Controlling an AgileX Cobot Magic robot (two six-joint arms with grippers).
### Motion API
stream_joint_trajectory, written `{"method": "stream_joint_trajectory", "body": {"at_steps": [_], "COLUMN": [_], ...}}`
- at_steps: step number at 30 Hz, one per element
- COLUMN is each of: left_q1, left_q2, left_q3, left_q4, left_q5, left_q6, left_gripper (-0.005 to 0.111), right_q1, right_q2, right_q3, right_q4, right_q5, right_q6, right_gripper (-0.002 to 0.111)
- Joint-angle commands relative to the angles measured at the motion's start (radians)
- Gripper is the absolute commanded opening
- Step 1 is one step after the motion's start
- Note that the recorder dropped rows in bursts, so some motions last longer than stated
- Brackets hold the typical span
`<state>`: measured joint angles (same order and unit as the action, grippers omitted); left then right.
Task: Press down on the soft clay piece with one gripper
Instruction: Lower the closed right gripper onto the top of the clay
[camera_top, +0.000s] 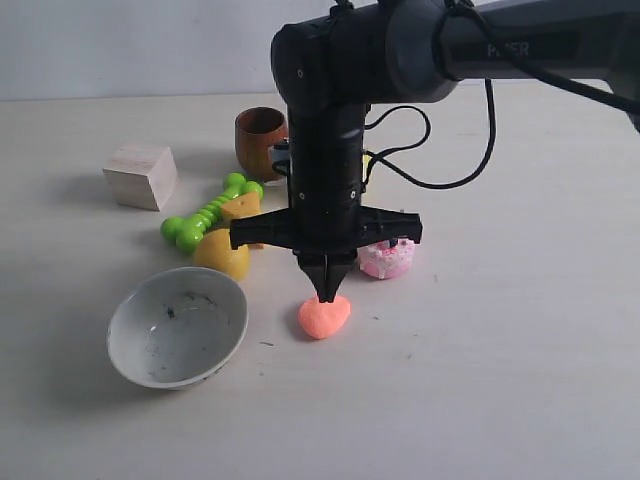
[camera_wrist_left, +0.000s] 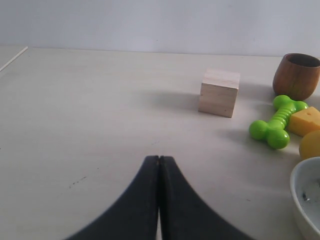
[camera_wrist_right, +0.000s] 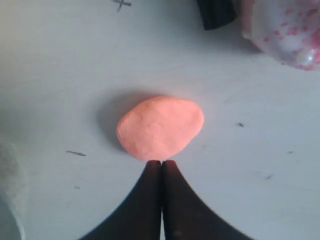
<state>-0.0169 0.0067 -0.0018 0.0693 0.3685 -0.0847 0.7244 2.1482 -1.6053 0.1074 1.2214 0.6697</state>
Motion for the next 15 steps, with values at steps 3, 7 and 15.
{"method": "stream_joint_trajectory", "body": {"at_steps": [3, 7, 15], "left_q1": [-0.005, -0.005, -0.005], "left_q2": [-0.007, -0.007, -0.007], "left_q3": [0.002, 0.002, 0.002], "left_q4": [-0.002, -0.002, -0.002], "left_q5": [-0.011, -0.011, -0.011], "left_q6": [0.004, 0.004, 0.004], "left_gripper": [0.0, 0.0, 0.0], "right_q1": [-0.002, -0.002, -0.002], "right_q2": [0.032, 0.044, 0.047], "right_q3": [-0.007, -0.007, -0.007], "right_q4": [0.017, 0.015, -0.013], "right_q5": [-0.047, -0.066, -0.066], "right_q6": [0.064, 0.076, 0.093], "right_gripper": [0.0, 0.0, 0.0]}}
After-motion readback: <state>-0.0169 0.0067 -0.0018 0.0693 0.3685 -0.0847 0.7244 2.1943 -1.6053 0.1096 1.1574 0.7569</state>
